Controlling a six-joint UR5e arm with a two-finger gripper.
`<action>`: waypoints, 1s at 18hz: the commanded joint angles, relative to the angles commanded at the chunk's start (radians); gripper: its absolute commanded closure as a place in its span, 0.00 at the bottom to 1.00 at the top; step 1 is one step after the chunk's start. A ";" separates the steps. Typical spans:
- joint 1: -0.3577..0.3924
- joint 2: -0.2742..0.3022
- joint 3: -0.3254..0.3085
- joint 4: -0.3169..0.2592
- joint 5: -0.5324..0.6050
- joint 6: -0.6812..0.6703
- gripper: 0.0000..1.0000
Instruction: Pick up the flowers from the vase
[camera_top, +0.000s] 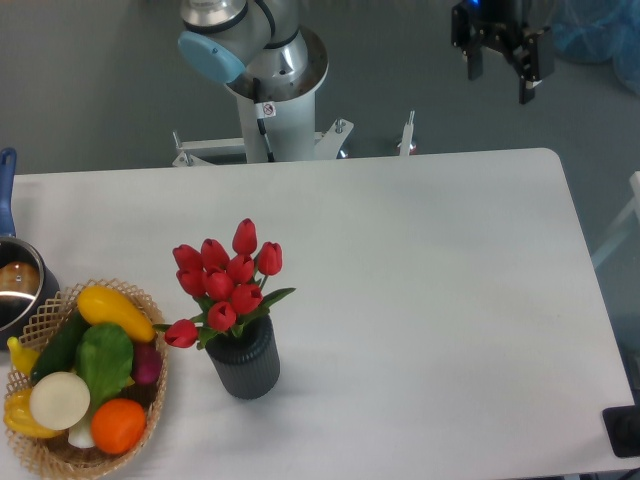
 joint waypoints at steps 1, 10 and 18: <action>0.000 -0.002 0.000 -0.002 0.000 0.002 0.00; -0.035 -0.015 0.011 -0.002 -0.029 0.000 0.00; -0.037 -0.018 -0.005 -0.002 -0.147 -0.101 0.00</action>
